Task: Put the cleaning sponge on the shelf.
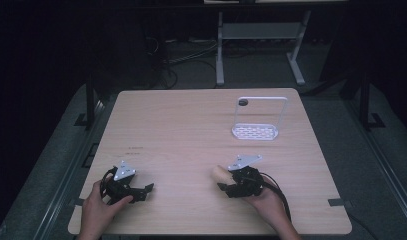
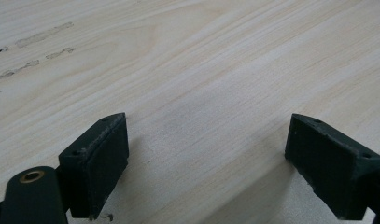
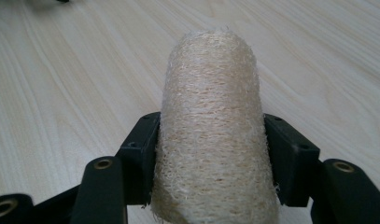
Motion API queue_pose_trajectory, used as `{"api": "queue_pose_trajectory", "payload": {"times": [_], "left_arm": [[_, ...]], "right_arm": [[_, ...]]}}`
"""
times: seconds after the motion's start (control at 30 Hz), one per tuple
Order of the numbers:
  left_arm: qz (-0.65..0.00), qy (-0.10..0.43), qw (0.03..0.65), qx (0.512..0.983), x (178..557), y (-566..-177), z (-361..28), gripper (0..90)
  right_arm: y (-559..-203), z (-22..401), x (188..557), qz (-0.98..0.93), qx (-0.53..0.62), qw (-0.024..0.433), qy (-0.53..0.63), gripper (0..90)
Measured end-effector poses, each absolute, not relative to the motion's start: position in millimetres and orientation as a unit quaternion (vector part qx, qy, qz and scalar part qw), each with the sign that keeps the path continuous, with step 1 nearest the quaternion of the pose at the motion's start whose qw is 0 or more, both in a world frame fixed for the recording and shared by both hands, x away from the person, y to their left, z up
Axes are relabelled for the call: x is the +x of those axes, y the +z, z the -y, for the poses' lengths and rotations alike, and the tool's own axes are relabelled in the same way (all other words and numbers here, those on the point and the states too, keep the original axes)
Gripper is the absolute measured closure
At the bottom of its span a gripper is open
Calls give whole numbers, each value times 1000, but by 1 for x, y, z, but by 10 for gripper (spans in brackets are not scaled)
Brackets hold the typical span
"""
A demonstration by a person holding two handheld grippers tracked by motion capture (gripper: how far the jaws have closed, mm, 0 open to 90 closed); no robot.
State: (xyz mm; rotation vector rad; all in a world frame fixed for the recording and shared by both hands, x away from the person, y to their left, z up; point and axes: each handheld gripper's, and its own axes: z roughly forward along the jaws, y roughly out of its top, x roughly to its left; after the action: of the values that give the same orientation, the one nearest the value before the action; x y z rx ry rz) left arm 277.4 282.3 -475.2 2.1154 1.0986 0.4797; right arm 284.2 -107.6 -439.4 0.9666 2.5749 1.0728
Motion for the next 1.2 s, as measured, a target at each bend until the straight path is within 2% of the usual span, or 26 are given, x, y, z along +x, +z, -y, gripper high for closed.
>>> {"api": "queue_pose_trajectory", "payload": {"times": [1.2], "left_arm": [[-424, 185, 347, 816, 277, -475, -282, 130]], "right_arm": [[-431, 153, 309, -841, 376, 129, 367, 416]]}}
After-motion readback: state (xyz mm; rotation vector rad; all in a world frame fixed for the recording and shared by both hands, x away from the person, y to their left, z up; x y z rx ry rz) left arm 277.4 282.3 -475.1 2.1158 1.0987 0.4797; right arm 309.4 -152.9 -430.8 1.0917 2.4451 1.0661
